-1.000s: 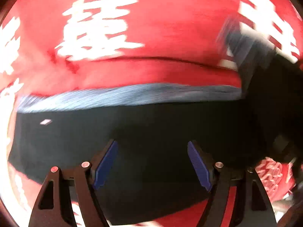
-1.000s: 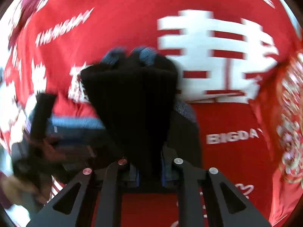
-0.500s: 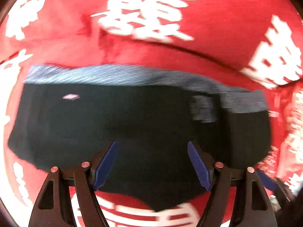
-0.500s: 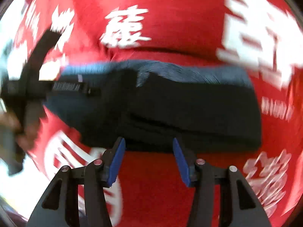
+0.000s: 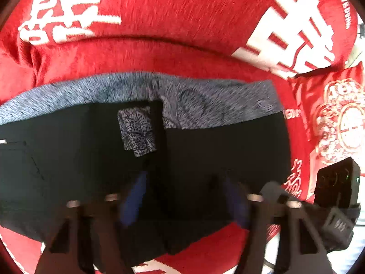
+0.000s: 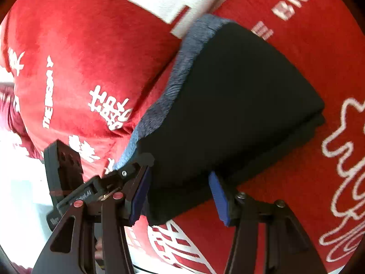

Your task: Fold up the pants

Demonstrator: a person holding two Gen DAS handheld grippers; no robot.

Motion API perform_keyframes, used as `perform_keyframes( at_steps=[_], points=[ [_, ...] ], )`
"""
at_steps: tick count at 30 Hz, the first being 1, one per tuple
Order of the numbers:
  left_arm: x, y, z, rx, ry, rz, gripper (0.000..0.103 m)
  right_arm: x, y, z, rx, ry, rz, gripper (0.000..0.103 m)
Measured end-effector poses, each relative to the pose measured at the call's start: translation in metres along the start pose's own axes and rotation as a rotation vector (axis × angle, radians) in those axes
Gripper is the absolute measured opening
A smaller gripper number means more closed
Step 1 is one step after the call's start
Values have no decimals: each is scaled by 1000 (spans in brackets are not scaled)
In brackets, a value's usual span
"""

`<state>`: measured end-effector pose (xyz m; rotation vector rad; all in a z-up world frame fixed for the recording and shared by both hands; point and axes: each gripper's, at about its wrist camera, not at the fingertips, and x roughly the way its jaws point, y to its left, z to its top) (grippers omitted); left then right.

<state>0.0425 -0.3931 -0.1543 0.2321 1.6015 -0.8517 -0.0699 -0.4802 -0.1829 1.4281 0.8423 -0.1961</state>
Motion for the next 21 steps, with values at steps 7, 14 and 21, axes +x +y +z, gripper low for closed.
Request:
perform_keyframes(
  at_steps=[7, 14, 21],
  points=[
    [-22, -8, -4, 29, -50, -33, 32, -8, 1, 5, 63, -12, 93, 5],
    [-14, 4, -43, 61, -23, 65, 32, -5, -1, -22, 13, 86, 18, 5],
    [-17, 7, -49, 58, -64, 59, 42, 13, -23, -31, 22, 117, 3, 6]
  ],
)
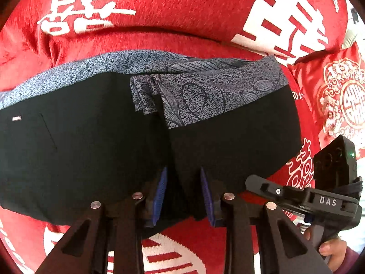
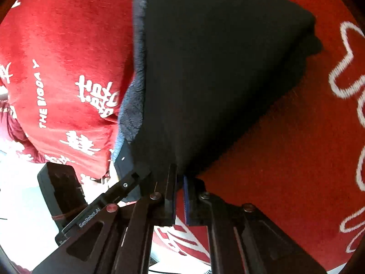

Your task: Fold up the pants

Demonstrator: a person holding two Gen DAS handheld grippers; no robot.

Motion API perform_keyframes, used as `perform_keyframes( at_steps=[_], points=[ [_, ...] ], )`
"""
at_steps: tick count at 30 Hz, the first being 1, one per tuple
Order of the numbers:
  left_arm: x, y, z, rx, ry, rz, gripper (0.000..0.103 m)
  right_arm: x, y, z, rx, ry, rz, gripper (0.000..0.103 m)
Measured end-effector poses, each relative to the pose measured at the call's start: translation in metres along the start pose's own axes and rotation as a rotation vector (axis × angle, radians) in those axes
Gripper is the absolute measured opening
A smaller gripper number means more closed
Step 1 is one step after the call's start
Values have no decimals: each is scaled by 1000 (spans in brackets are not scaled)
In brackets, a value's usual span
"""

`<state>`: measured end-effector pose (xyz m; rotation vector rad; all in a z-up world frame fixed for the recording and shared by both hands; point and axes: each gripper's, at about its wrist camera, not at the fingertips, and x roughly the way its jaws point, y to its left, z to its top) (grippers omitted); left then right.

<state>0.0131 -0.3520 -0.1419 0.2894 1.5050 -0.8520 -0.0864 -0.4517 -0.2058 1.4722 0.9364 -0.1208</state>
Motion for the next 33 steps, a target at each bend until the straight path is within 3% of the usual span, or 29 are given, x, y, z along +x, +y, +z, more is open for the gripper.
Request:
perform_keyframes(
  at_steps=[1, 2, 3, 6, 11, 16, 23, 25, 27, 29, 33],
  points=[
    [-2, -1, 3, -7, -7, 17, 52, -1, 1, -2, -9, 22, -4, 8],
    [-9, 3, 7, -26, -32, 44, 74, -1, 6, -4, -25, 50, -20, 12],
    [-17, 7, 9, -45, -62, 48, 79, -3, 14, -5, -57, 60, -51, 24],
    [-31, 28, 24, -104, -98, 21, 79, -15, 42, -9, -197, 37, -82, 45],
    [-19, 55, 50, -161, -67, -2, 79, -16, 64, 0, -291, -10, -150, 46],
    [-4, 54, 58, -142, -42, -93, 79, -19, 72, 10, -318, -58, -161, 46],
    [13, 44, 71, -139, 6, -185, 79, 3, 98, 14, -485, -26, -261, 46],
    [13, 43, 72, -139, -1, -193, 79, 3, 98, 8, -476, 5, -213, 46],
    [14, 43, 71, -134, -1, -193, 79, 5, 89, 2, -394, 45, -129, 46],
    [18, 43, 72, -147, 6, -188, 79, 10, 71, -2, -301, 71, -98, 46],
    [20, 44, 72, -156, 2, -190, 79, 19, 47, -1, -167, 49, 2, 46]
  ],
)
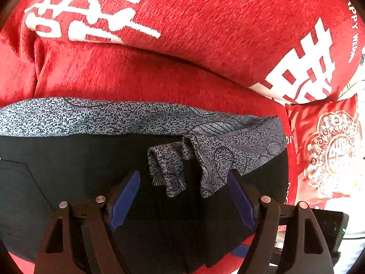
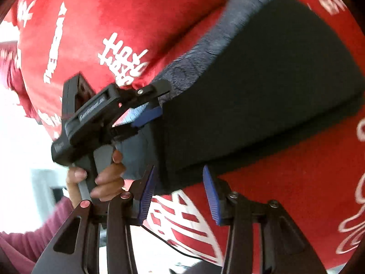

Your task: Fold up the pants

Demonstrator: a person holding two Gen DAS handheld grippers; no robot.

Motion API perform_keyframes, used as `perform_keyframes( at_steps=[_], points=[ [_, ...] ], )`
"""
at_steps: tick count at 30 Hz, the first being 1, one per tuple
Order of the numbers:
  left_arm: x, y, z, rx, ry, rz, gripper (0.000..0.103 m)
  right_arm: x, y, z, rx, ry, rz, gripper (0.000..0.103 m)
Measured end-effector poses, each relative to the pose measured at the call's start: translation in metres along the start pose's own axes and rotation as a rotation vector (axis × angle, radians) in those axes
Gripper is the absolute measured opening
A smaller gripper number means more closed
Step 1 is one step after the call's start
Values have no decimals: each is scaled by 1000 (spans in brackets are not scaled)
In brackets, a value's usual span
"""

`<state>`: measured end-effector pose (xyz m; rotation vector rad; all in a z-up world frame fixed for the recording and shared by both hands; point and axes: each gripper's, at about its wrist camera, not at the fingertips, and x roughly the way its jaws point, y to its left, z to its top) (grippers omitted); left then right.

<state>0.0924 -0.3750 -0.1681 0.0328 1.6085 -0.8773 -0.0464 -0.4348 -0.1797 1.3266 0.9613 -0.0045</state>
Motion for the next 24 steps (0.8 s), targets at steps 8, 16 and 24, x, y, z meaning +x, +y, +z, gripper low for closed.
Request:
perform_keyframes(
  at_steps=[8, 16, 24],
  points=[
    [2, -1, 0, -6, -7, 13, 79, 13, -39, 6, 278, -82, 148, 23],
    [-26, -3, -9, 40, -83, 131, 79, 10, -2, -4, 46, -17, -15, 5],
    [-34, -43, -18, 95, -126, 147, 79, 28, -13, 2, 24, 47, -64, 6]
  ],
)
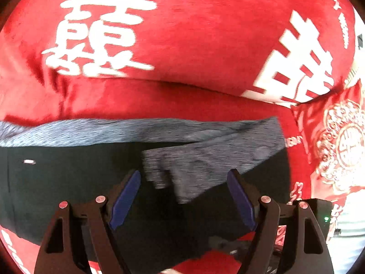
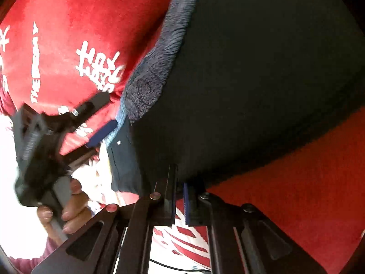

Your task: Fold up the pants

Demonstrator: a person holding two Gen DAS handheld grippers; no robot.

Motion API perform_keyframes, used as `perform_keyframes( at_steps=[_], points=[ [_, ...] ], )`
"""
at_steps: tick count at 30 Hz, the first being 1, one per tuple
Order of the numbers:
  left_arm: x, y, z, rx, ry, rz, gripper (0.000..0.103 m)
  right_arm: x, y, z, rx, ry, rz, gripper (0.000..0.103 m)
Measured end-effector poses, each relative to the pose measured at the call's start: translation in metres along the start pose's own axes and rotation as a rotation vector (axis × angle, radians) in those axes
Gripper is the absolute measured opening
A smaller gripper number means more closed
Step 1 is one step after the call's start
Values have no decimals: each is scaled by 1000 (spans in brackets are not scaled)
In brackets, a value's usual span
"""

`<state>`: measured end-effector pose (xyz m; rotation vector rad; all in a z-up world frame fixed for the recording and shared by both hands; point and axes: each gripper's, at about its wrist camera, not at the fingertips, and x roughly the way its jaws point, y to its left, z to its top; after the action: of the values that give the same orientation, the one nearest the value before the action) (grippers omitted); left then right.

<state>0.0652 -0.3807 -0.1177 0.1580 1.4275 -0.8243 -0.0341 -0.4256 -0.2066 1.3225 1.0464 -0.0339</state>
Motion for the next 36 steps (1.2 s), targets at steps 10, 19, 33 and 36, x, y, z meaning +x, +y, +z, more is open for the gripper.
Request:
perform_keyframes(
  at_steps=[10, 19, 33, 36],
  points=[
    [18, -34, 2, 49, 19, 59, 79, -141, -14, 48, -149, -179, 10, 45],
    [40, -52, -6, 50, 44, 118, 79, -104, -80, 144, -31, -78, -30, 37],
    [50, -47, -19, 51, 74, 273, 79, -108, -53, 120, -136, -107, -322, 55],
    [42, -41, -28, 21, 84, 302, 79, -115, -49, 102, -162, -98, -350, 57]
  ],
)
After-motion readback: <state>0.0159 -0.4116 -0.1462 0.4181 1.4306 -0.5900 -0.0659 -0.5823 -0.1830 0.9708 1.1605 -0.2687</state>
